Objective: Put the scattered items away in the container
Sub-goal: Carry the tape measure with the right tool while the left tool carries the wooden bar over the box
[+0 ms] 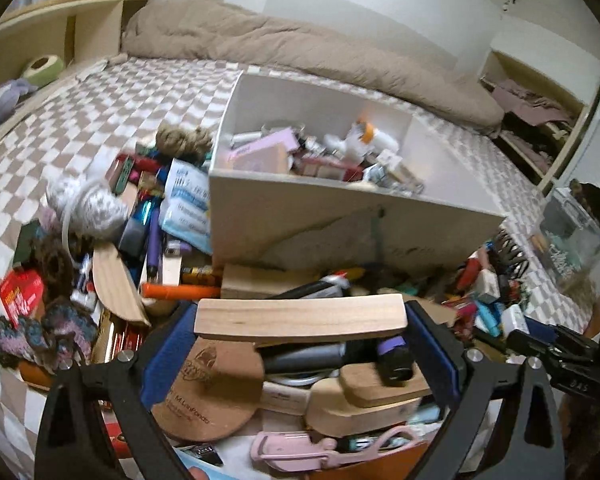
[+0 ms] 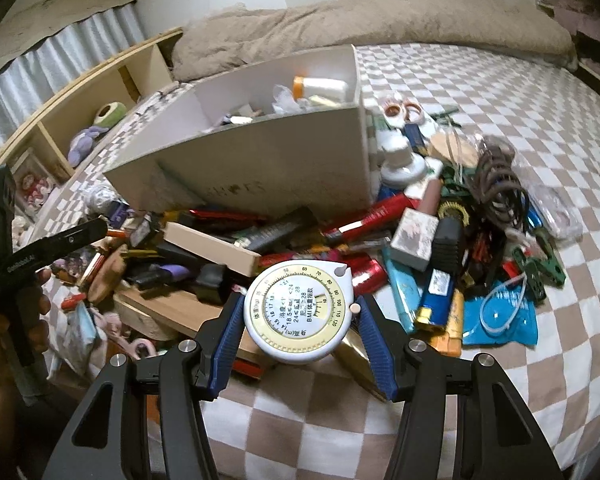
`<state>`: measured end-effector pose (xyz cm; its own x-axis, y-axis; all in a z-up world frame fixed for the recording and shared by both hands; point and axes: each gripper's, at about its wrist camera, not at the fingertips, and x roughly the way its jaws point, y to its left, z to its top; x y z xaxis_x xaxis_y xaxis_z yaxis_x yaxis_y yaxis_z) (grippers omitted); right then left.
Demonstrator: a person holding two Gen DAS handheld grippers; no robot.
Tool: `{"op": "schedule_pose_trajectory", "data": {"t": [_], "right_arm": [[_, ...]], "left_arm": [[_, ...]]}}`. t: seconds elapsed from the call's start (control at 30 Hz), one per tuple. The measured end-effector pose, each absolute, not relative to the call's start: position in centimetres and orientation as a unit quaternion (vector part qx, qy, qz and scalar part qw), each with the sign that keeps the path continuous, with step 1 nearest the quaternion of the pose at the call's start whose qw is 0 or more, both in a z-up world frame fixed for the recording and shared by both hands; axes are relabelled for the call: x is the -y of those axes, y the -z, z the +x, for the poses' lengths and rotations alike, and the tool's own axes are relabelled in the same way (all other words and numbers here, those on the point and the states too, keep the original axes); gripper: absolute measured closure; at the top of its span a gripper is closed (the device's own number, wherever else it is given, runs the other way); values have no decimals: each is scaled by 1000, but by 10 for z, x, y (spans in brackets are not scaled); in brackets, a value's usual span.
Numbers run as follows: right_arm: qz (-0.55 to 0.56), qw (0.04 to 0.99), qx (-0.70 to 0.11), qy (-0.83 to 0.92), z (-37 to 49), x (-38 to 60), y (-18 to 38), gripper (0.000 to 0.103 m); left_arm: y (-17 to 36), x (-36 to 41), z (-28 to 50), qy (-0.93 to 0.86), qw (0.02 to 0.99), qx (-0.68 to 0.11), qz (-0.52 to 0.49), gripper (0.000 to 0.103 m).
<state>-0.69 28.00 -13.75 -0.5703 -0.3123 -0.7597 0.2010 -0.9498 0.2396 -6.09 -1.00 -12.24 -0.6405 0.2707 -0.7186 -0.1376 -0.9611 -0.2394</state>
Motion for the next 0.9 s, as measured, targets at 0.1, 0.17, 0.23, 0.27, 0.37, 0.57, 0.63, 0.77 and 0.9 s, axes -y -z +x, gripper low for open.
{"op": "schedule_pose_trajectory", "data": {"t": [0.1,0.17,0.23,0.27,0.37,0.57,0.63,0.77,0.9], "right_arm": [[435,153,53,886,-8,-274,129,46],[431,158,48,887,-9,-270,123,46],[426,162,45,889,-12,-267,117,46],[424,164,42,890,-13,-266,114,46],[413,166,32,895,-18,-263,103,46],[388,171,30,905,-37,-261,85,46],[383,172,33,907,-45,-261,83,46],[375,178,56,908,-68,-264,78,46],[377,170,77,907,-97,-268,78,46]], "left_arm": [[109,8,-61,-907,119,80,-395,3],[100,7,-63,-910,123,79,-388,3],[93,6,-68,-913,124,76,-382,3],[89,5,-72,-914,125,75,-379,3],[79,2,-80,-917,129,73,-371,3],[68,-10,-102,-917,137,87,-364,3],[67,-15,-109,-920,134,85,-358,3],[73,-21,-130,-919,128,83,-363,3],[80,-23,-145,-920,116,80,-366,3]]}}
